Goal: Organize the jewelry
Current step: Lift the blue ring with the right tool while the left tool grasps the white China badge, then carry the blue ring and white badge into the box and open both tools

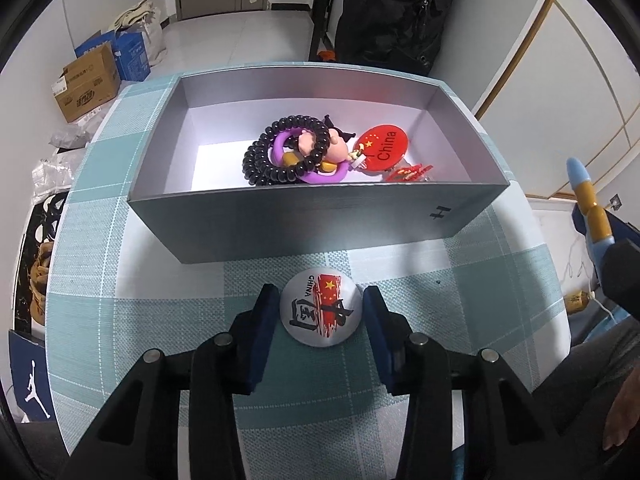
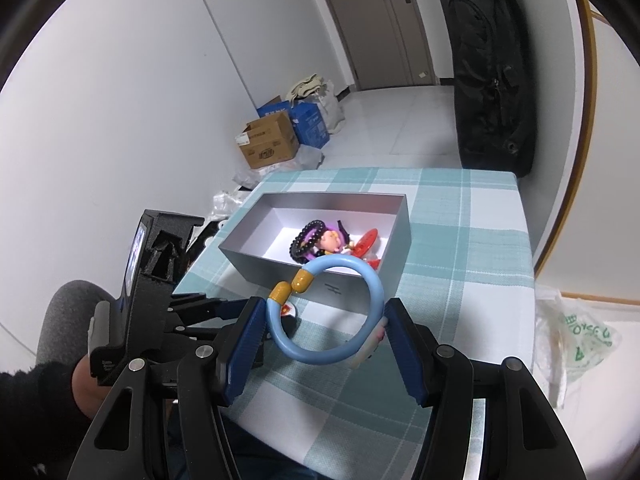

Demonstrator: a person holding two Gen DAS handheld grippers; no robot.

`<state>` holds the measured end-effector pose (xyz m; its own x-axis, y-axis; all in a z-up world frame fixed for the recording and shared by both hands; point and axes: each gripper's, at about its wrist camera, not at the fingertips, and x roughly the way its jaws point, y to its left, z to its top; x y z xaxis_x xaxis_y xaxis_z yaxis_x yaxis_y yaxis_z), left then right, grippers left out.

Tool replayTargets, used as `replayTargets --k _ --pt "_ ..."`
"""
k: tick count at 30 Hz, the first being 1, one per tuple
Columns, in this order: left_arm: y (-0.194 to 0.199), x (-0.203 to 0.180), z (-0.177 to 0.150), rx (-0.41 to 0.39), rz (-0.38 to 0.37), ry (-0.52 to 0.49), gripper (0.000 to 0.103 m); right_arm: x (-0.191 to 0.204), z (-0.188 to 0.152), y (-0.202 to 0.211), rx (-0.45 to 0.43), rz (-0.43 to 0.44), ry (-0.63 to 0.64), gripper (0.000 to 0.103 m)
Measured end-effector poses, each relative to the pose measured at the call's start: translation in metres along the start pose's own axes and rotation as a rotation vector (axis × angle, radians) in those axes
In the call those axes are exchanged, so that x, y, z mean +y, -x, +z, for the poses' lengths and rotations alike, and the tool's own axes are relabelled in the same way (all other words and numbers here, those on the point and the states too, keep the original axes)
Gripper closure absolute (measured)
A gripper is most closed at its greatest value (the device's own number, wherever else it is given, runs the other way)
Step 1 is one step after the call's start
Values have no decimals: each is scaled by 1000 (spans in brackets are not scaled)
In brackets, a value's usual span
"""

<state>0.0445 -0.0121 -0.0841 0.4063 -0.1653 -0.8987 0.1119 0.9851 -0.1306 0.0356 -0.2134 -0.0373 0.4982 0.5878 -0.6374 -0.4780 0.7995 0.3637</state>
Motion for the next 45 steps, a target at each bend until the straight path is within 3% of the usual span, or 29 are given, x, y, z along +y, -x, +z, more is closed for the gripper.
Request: replayTargets --k 11,26,45 --pt "6 5 -2 15 -39 7 65 6 3 -8 10 13 1 42" --pt "44 9 15 -121 -123 43 65 6 13 -21 22 31 -27 43" --pt "38 35 57 -137 -184 104 65 1 55 -56 30 73 -40 43"
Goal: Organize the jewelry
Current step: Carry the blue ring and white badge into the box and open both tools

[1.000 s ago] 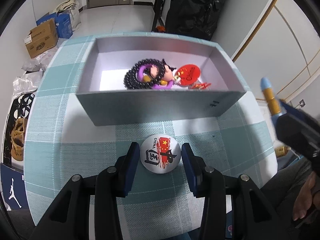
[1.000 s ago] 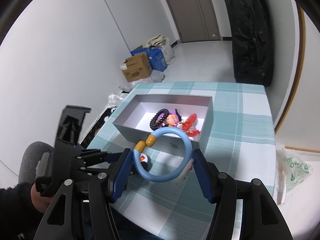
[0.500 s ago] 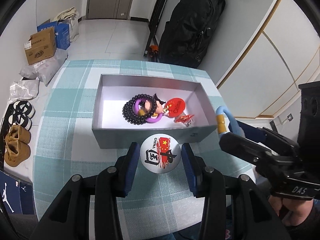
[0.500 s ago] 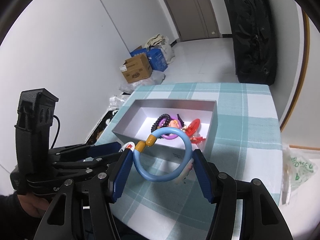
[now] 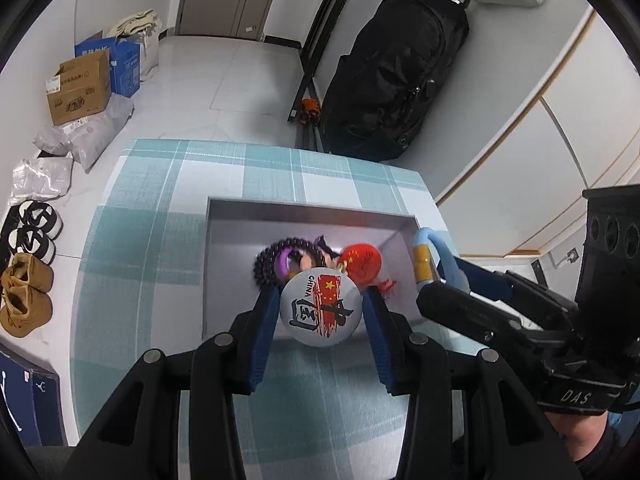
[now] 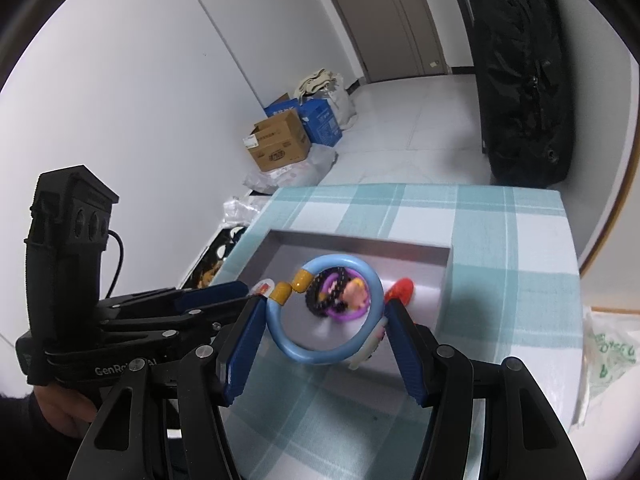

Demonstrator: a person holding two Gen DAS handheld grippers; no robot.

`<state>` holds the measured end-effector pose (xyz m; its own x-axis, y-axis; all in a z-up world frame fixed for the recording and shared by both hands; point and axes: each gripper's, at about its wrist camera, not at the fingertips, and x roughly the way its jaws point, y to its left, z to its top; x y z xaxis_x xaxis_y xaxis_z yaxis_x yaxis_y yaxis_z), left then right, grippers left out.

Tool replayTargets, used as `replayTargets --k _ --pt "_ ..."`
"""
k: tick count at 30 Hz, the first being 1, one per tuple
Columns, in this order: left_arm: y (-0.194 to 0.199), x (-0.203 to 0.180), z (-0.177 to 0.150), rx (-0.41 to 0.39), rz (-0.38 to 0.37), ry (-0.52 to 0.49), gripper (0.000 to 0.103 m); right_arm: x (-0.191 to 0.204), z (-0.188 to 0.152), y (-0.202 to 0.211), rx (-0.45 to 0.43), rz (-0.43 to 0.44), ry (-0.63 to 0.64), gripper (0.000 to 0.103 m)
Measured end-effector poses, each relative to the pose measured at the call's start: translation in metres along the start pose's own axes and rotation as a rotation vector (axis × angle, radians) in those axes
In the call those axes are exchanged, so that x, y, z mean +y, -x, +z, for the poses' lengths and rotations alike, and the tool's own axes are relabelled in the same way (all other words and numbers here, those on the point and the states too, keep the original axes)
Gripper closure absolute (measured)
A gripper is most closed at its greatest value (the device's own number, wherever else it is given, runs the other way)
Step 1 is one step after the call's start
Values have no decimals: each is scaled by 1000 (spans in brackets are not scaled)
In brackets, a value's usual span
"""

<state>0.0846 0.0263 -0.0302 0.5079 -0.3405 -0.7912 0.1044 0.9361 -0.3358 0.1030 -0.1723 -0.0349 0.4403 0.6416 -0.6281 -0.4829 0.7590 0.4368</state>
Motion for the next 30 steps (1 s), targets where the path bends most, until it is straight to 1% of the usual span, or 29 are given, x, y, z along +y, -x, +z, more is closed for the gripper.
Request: replayTargets --k 5,13,17,22,30 --pt "-12 4 14 12 -5 12 65 -10 8 -15 26 9 -29 43" --pt "-25 19 22 48 -26 68 65 -29 14 -32 66 25 -90 42" --pt "-28 21 22 65 -32 81 65 -30 18 -34 63 34 -98 42" --pt "-29 18 24 67 -34 64 65 -30 20 -37 65 41 -96 42" --pt "-35 18 25 80 -44 74 65 -29 20 -36 63 33 -88 42"
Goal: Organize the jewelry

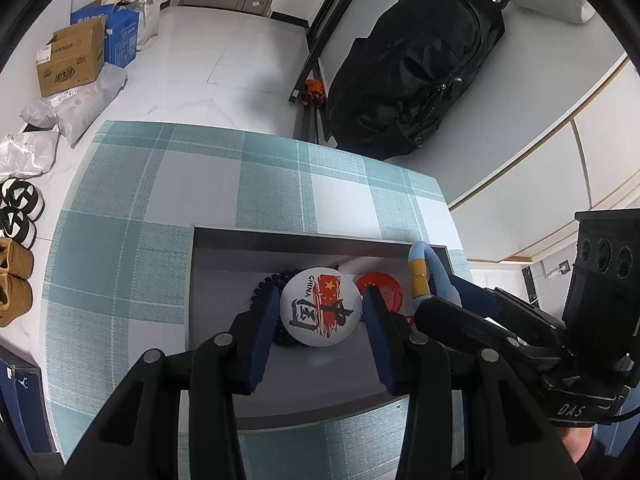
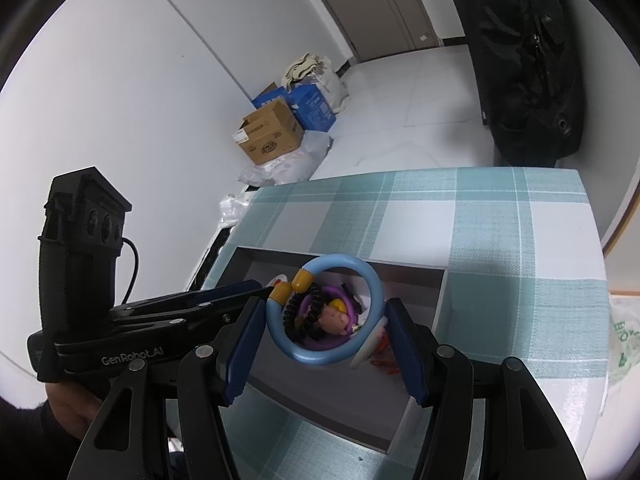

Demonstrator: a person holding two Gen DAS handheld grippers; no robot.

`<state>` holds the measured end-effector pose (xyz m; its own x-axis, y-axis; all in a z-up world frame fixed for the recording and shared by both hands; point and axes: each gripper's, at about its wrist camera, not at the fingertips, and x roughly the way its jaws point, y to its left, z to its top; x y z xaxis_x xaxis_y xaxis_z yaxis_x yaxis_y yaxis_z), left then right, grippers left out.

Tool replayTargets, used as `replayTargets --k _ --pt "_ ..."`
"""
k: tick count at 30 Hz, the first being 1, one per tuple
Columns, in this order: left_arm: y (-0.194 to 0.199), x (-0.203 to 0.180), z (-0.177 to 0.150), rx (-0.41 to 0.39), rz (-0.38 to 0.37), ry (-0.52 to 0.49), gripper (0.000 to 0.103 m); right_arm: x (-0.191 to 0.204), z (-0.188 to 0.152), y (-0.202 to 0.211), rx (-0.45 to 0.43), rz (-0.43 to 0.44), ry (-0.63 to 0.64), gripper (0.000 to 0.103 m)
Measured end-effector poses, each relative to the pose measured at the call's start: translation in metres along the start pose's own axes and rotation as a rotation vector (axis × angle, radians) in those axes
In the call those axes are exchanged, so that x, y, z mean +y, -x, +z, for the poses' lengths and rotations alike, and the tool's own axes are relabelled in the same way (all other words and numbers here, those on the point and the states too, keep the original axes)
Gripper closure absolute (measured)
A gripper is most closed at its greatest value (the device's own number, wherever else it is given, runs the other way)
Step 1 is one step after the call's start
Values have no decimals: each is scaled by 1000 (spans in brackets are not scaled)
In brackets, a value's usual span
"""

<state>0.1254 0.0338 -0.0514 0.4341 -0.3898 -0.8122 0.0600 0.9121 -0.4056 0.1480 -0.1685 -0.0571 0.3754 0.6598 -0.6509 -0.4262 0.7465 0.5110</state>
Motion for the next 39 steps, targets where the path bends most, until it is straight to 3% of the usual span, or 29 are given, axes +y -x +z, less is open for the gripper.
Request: replayTargets --k 15,17,21,33,39 --pt "-3 -5 1 3 -30 -4 65 6 -3 8 -36 -32 33 41" --pt "-3 -6 1 3 -17 -6 58 8 -3 13 -51 -42 44 39" --pt "2 -7 0 -25 -25 4 44 9 -5 20 -74 -51 48 35" --pt "26 -22 -10 -129 55 -57 43 10 -12 44 -163 -87 51 21" --pt "41 -31 -18 -197 102 -101 42 15 -17 58 -230 -85 50 9"
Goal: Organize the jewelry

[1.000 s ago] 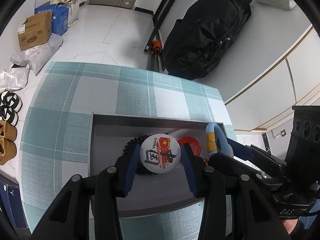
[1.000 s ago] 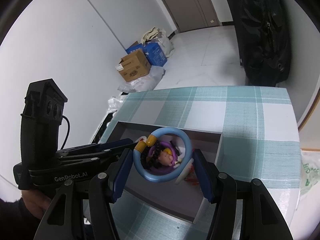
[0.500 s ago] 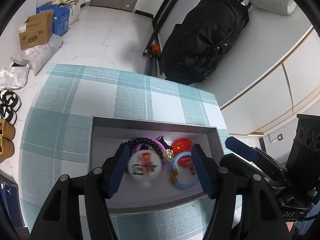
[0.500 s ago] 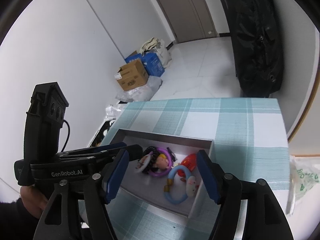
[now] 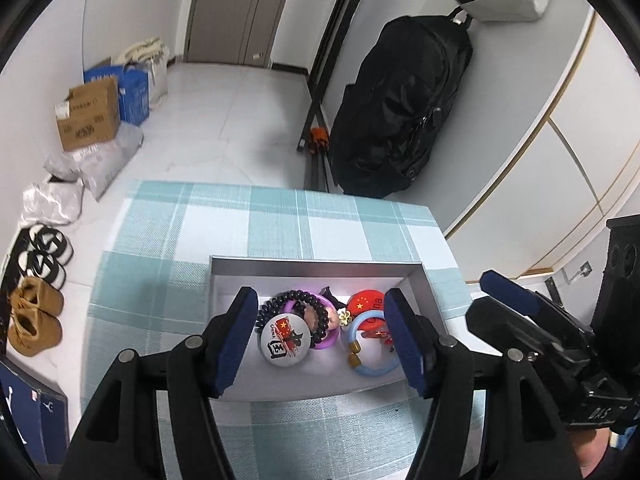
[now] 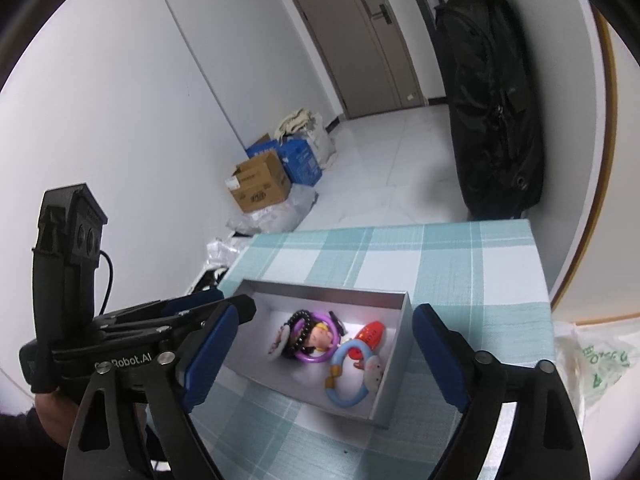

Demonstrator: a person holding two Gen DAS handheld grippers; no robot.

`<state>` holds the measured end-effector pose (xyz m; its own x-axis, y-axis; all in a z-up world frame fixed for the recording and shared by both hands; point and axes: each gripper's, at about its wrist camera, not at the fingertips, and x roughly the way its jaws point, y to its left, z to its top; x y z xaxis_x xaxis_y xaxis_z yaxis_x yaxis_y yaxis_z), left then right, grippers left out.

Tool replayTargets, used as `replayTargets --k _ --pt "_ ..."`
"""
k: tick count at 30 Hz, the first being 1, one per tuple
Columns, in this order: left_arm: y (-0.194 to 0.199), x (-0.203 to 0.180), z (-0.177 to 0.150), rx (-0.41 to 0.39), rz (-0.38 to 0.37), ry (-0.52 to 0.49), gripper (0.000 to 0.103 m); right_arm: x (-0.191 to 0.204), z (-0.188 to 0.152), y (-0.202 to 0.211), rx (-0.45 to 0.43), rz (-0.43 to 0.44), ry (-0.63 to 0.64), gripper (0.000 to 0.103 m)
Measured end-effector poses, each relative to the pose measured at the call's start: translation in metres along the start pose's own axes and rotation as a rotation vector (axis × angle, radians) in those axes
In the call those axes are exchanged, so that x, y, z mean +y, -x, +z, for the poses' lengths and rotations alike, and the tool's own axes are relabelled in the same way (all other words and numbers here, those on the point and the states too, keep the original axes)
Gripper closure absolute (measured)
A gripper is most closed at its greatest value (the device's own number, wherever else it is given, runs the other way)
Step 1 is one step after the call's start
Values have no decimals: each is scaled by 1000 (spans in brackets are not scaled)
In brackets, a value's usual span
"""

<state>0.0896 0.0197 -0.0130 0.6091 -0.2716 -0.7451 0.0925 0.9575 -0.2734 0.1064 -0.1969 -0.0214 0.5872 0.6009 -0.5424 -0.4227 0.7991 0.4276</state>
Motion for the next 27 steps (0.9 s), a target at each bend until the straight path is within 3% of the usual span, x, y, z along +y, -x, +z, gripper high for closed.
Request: replayTargets --k 4,15,27 --pt "11 -3 -4 -48 26 -14 34 4 -3 11 -49 -9 6 4" --pt "40 -5 -17 -150 69 -10 25 29 -18 36 -109 6 101 3" --pt "61 -14 -37 -197 118 -47 24 39 -37 54 -156 -30 165 0"
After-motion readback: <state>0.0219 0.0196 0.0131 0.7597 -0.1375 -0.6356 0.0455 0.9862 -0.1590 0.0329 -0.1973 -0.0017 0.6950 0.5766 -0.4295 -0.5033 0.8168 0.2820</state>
